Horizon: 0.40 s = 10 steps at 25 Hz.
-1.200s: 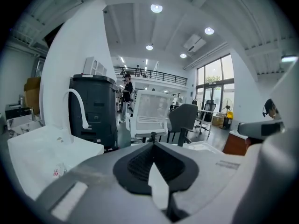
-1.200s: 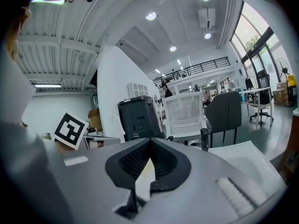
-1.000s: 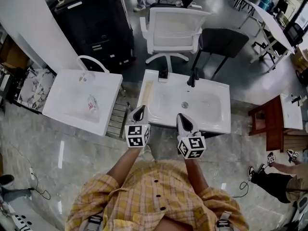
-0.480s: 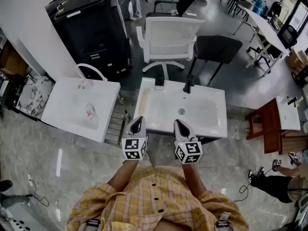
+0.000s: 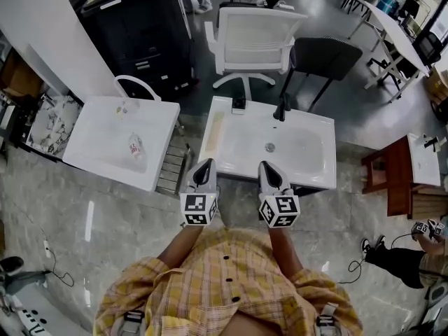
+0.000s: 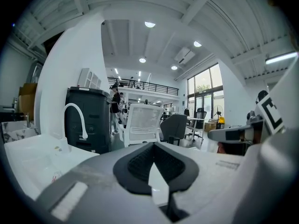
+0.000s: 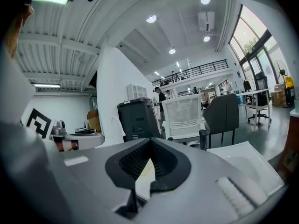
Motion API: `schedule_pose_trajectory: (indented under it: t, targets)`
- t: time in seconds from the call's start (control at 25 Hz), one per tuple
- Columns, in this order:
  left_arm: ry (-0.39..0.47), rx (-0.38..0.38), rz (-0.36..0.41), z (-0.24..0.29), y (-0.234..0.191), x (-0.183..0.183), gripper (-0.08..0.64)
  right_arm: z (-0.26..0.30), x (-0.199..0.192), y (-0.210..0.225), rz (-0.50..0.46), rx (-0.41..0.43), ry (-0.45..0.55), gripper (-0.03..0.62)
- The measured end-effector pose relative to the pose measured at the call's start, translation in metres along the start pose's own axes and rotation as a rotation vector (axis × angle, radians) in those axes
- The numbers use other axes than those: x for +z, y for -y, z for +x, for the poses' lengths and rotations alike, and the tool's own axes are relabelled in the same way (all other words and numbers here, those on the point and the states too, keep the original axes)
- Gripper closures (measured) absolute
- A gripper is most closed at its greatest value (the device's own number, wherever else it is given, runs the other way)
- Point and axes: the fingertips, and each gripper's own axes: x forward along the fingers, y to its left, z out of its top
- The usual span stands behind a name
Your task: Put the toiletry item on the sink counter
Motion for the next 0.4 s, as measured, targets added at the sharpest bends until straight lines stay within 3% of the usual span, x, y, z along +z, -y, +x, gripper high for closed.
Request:
schedule_pose_trajectory:
  t: [0.4]
  targets:
    - [0.008, -0.003, 0.016, -0.0046, 0.0021, 0.0001, 0.560, -0.0022, -0.0005, -0.0024, -0.001, 0.005, 0.010, 0.594]
